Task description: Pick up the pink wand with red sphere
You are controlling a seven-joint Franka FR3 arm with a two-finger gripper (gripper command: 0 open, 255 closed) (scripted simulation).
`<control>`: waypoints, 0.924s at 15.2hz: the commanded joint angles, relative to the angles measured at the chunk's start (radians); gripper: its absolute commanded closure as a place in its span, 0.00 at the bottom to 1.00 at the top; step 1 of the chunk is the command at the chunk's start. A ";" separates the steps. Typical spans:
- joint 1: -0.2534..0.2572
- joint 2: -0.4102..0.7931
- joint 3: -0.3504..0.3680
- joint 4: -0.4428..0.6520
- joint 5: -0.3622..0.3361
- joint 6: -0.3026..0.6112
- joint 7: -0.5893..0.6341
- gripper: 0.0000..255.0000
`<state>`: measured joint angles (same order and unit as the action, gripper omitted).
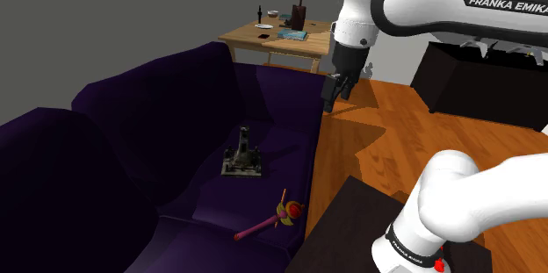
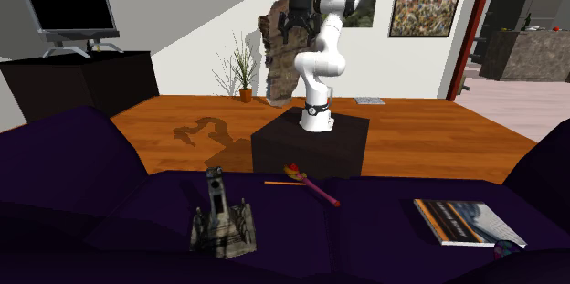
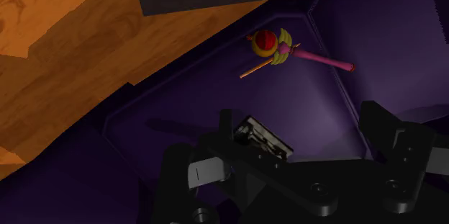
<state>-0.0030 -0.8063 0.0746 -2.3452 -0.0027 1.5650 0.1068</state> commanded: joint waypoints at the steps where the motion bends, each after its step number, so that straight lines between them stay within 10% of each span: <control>1: 0.000 0.000 0.000 0.000 0.000 0.000 0.000 0.00; 14: 0.123 0.249 -0.079 -0.239 -0.027 0.430 -0.369 0.00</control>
<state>0.1084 -0.5804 -0.0016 -2.5639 -0.0298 1.9543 -0.2339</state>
